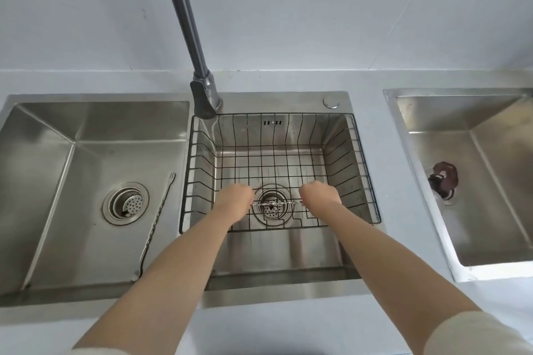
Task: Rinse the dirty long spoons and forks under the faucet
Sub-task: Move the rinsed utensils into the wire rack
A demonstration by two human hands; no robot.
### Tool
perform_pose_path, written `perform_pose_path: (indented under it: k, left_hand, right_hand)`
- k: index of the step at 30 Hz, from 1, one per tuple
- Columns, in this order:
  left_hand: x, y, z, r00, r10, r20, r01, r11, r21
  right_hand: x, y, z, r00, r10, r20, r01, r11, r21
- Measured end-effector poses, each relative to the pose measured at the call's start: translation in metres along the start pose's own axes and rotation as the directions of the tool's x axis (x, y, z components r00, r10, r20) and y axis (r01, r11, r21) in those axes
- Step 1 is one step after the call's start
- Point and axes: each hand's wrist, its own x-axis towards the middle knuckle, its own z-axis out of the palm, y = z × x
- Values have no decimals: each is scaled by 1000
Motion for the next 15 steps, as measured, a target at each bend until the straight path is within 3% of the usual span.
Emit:
perform_pose_path:
  k: [10,15]
  left_hand:
    - [-5,-4,-11,999,-29,-19,27,990,-141]
    - [-17,-25,-36,988,-12,-151,-25,971,-239]
  right_hand:
    - [-1,-4,-16,999,52,12,-53,995,87]
    - [-2,-26,-54,993,59,-98,-46,991,123]
